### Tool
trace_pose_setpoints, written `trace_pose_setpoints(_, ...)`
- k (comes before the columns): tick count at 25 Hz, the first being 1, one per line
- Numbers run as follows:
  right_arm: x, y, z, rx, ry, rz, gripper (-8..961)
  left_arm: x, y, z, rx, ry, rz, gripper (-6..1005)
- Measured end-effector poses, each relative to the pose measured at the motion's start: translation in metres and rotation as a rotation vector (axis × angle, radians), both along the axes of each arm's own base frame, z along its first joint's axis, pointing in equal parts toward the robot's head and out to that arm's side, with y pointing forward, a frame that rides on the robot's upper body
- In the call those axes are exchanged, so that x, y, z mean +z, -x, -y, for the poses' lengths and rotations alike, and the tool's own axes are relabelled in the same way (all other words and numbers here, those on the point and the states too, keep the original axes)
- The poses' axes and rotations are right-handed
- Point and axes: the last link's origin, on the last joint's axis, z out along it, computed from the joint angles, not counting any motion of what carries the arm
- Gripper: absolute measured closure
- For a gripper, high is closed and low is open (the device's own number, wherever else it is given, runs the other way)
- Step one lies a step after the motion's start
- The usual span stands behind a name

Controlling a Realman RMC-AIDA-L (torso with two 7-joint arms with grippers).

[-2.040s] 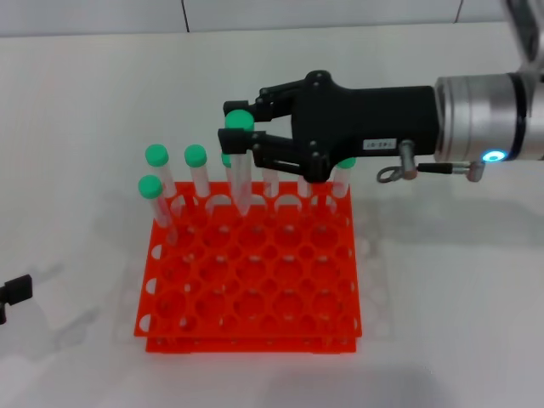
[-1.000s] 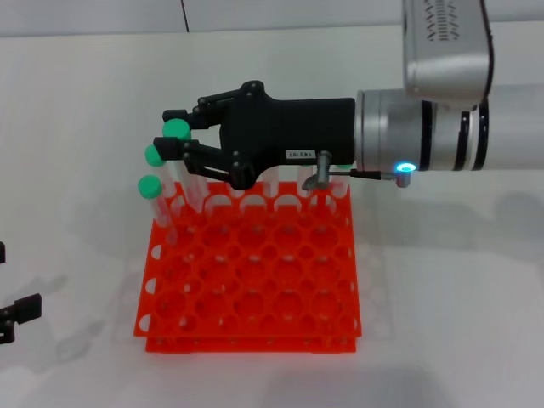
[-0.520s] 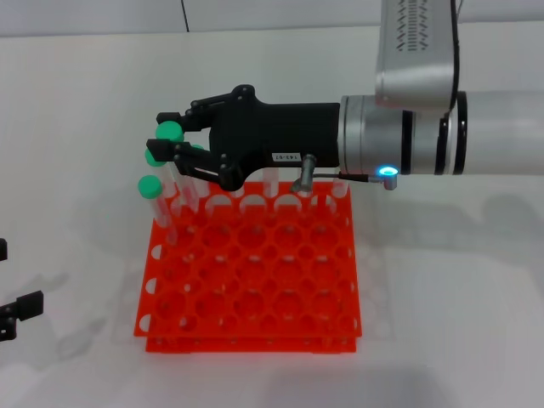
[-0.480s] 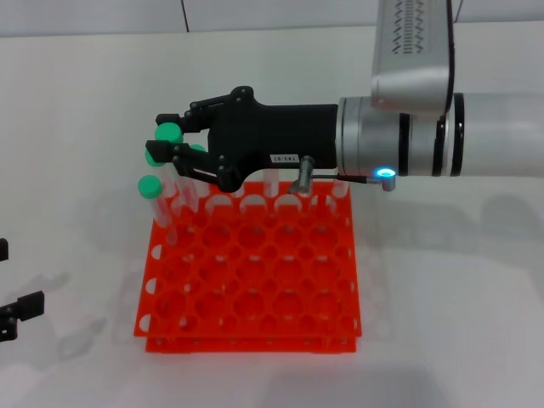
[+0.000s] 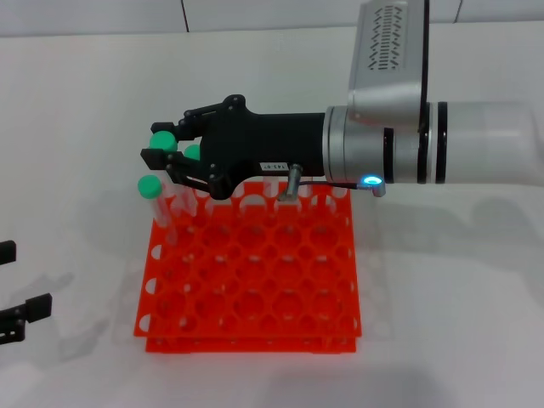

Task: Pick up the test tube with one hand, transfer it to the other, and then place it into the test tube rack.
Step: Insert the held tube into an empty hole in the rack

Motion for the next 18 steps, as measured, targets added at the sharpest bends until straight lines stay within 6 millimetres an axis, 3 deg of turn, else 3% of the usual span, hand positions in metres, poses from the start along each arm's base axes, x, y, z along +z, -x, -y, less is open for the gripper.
trace_pose_setpoints(18, -0.0045, -0.0048, -0.0044, -0.026, 0.000, 0.013, 683, -0.0036, -0.0014, -0.0049, -0.005, 0.009, -0.012, 116)
